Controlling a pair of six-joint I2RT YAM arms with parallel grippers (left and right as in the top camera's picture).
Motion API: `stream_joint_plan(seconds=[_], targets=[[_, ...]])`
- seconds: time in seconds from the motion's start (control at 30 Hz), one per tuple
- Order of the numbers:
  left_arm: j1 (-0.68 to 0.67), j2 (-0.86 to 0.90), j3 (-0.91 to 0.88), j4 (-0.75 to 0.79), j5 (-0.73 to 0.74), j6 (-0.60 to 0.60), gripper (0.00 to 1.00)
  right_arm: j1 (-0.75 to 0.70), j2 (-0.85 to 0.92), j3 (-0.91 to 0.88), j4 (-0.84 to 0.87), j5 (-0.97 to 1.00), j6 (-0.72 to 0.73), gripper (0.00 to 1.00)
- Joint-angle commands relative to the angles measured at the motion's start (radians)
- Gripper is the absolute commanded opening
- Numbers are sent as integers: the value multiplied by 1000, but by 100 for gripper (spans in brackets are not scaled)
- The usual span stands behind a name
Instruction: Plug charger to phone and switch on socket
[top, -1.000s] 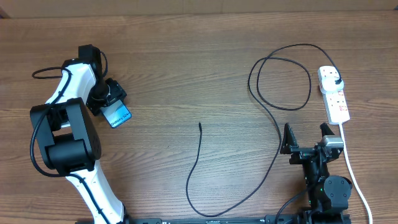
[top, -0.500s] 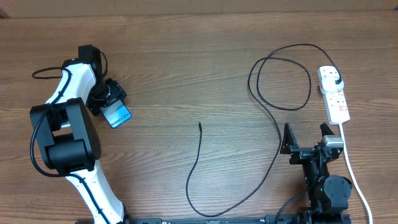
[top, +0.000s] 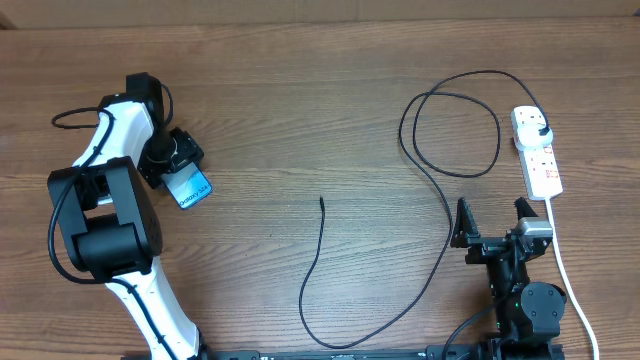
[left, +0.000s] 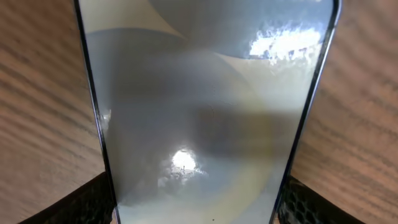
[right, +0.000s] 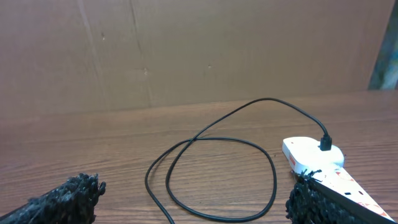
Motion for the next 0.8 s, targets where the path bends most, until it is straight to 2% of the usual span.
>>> stream_joint_plan(seconds=[0.0, 0.53, 0.77], targets=[[-7, 27, 31, -44, 11, -15, 4, 5, -11, -11, 6, 7, 0, 100], [-7, 27, 246, -211, 24, -15, 4, 6, -11, -11, 6, 7, 0, 100], [-7, 27, 332, -238, 280, -15, 4, 5, -11, -11, 6, 7, 0, 100]])
